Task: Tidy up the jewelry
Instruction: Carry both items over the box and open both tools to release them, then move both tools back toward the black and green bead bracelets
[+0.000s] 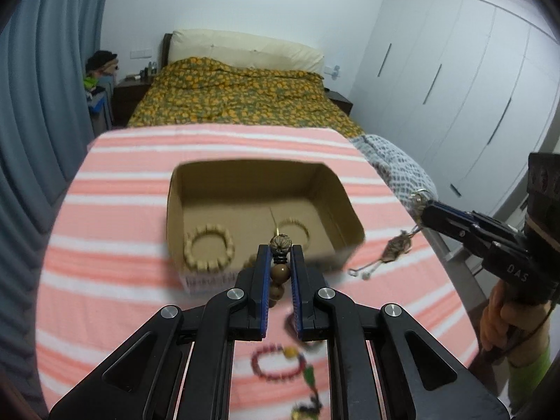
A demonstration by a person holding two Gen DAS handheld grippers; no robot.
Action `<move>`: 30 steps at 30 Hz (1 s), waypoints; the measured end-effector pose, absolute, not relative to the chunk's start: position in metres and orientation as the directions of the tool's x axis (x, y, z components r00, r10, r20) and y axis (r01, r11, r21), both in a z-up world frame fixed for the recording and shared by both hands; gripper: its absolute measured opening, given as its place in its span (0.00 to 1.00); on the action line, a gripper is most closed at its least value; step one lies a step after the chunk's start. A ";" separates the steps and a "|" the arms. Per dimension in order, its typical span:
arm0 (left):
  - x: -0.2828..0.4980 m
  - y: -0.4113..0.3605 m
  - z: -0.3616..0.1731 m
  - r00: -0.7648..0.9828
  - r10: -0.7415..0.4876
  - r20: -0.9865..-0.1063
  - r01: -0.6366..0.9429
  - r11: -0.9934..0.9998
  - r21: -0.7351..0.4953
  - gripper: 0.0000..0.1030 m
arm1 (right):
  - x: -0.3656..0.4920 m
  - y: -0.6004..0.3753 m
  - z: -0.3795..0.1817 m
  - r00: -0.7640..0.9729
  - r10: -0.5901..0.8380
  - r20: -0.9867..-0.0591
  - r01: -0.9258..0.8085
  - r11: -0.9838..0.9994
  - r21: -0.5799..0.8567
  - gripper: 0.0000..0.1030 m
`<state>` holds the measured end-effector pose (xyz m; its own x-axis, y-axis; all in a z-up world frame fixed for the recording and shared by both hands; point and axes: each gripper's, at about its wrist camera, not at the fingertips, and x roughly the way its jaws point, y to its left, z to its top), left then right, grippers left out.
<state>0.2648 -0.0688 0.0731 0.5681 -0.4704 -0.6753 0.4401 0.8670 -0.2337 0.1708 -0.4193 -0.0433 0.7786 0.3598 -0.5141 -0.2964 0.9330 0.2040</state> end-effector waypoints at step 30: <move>0.368 -0.112 0.001 0.595 -0.269 -0.757 0.321 0.944 -0.083 0.86 | 0.358 -0.390 -0.120 0.662 0.281 -0.695 -0.161 0.959 0.234 0.43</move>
